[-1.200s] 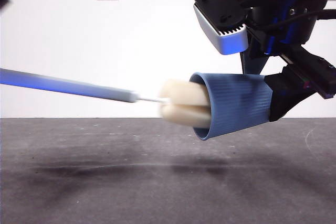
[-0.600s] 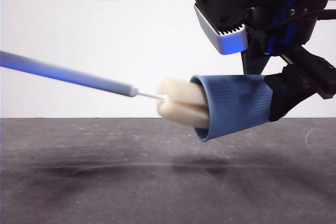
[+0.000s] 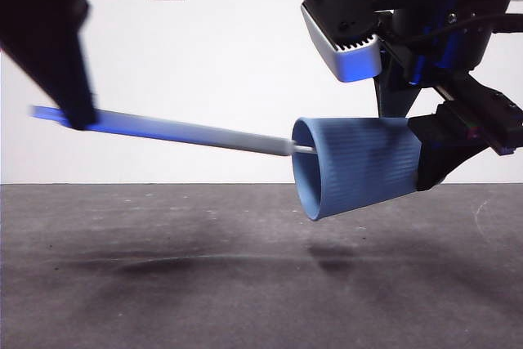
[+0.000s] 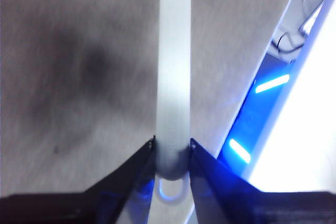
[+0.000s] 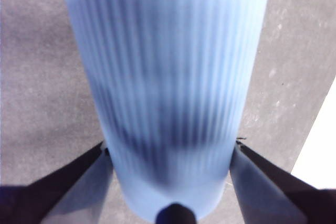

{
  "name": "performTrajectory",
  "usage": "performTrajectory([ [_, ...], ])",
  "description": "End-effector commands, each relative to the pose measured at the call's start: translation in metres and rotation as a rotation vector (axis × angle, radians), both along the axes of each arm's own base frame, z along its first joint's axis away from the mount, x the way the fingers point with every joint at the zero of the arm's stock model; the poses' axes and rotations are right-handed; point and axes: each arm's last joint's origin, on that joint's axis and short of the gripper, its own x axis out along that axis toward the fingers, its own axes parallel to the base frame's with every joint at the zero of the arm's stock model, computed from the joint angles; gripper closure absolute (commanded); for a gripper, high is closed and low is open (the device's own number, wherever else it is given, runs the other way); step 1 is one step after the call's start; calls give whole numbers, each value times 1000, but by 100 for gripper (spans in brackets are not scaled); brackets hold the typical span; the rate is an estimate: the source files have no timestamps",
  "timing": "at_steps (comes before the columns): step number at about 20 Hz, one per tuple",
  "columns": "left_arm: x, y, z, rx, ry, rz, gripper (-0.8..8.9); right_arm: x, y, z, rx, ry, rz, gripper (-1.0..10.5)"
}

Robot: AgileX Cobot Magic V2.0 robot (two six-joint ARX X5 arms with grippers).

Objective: Pick up the cup brush,pick up the cup,insert the brush into the cup,clean the cup,put the cup brush back,put the cup back to the fixed position on the table

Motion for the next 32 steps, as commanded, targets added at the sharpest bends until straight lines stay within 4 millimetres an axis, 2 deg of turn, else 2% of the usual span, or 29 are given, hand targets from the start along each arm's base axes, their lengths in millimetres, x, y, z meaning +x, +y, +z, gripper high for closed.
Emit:
performTrajectory([
  [1,6,-8,-5,-18,-5,2,822,0,2,-1,16,7,-4,963],
  [9,8,-9,-8,5,10,18,822,0,2,-1,16,7,-5,963],
  [18,-1,6,-12,183,56,57,822,0,2,-1,26,7,-16,963],
  [25,-18,29,2,253,56,97,822,0,2,-1,32,6,-24,963],
  [32,-39,71,26,225,14,225,822,0,2,-1,56,6,-50,963],
])
